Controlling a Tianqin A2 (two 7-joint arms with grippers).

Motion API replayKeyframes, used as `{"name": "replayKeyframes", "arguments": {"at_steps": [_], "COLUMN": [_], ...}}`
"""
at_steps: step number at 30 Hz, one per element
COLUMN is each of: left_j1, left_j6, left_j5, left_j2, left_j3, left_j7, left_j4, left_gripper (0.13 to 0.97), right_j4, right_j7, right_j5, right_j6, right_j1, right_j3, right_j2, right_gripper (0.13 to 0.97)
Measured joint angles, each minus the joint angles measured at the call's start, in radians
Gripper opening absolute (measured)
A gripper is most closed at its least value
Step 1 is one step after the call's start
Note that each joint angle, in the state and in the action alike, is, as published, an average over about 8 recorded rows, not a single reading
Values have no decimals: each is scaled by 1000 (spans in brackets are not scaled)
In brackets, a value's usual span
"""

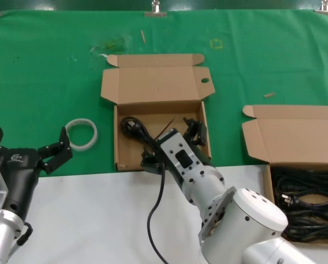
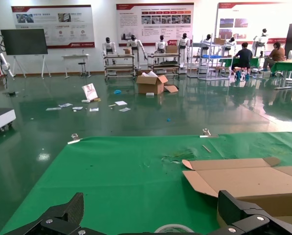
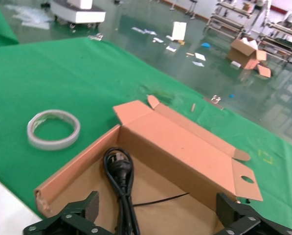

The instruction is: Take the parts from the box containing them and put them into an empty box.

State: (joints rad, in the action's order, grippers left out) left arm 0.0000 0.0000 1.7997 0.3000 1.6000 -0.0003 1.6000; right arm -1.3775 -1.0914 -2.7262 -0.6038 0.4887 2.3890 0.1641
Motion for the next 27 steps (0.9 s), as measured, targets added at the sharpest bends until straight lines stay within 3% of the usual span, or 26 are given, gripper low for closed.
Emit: {"name": "replayKeyframes", "arguments": {"at_steps": [3,7,15,27], "left_j1": [0,0,0,0], "left_j6": [0,0,0,0], "left_j5": [0,0,0,0], "left_j2": [0,0,0,0], "left_j3": [0,0,0,0], "left_j7": [0,0,0,0], "left_j4": [0,0,0,0], "left_gripper": [966,966,966,966], "right_j4": [-7,-17,-41,-78], "right_j7": [32,85,202,381], "right_j5": [27,72,171,324], "right_j6": [18,47,112,211], "right_j1": [-14,-38,-91,-171], "right_j3": [-23,-61,-146,-276], "right_j2": [0,0,0,0], "right_gripper": [827,827,930,966]}}
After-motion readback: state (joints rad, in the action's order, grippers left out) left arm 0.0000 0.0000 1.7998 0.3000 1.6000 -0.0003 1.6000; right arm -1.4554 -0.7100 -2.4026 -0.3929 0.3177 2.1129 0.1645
